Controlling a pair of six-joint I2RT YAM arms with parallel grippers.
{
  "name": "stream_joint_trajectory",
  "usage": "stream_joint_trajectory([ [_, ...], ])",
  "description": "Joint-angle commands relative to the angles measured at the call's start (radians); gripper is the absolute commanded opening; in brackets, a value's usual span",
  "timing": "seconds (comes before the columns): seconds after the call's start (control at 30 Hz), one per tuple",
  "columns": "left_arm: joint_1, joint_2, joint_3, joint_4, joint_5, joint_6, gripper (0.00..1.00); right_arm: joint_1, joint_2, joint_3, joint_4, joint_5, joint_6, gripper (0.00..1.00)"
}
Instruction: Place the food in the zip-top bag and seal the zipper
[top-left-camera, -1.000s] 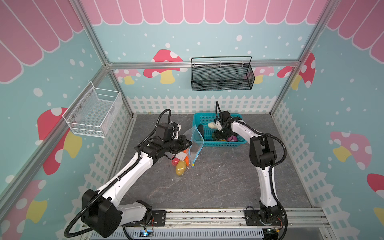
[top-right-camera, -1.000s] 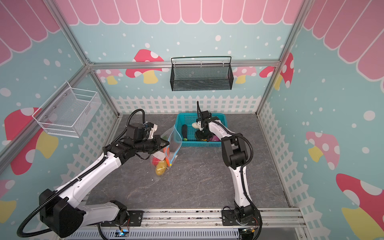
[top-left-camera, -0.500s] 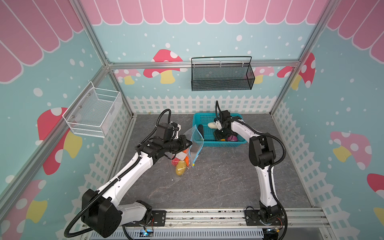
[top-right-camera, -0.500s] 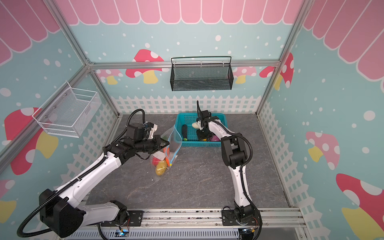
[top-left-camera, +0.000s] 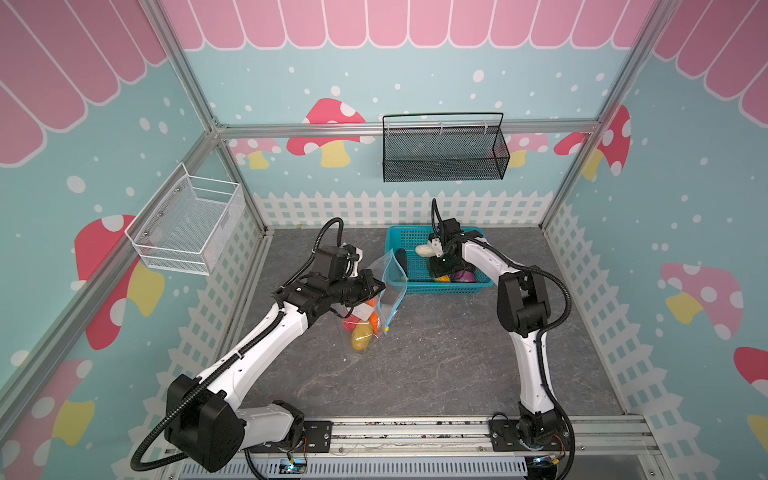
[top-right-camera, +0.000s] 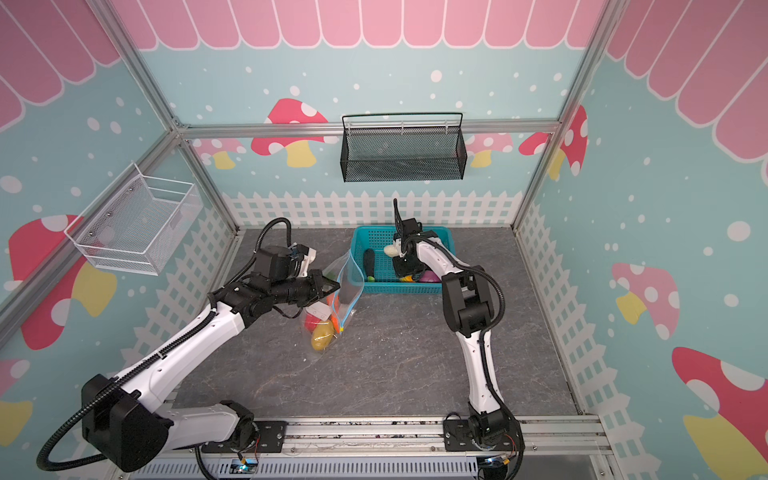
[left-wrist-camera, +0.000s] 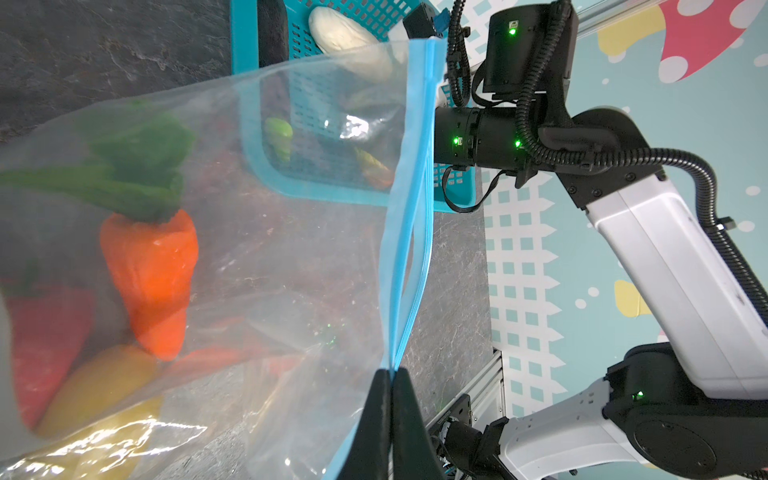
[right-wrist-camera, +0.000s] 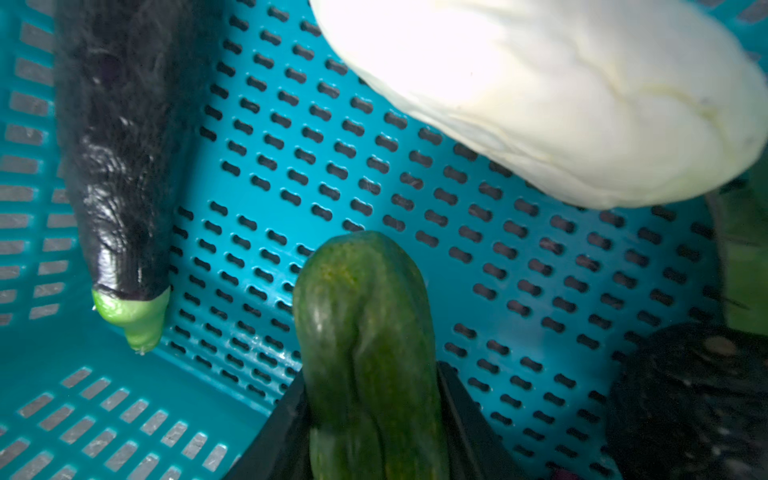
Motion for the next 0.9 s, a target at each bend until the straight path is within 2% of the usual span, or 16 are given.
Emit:
stream_joint_trajectory([
  [0.0, -0.004, 0.0, 0.0, 0.02, 0.004, -0.003, 0.0, -0.011, 0.027, 0.03, -0.01, -0.02, 0.018, 0.41],
  [0.67, -0.006, 0.002, 0.012, 0.028, 0.013, -0.018, 0.0, -0.04, -0.071, 0.002, 0.072, -0.138, 0.092, 0.35],
  [0.87, -0.011, -0.009, 0.018, 0.017, -0.039, -0.055, 0.0, -0.041, -0.117, -0.052, 0.129, -0.182, 0.119, 0.34],
])
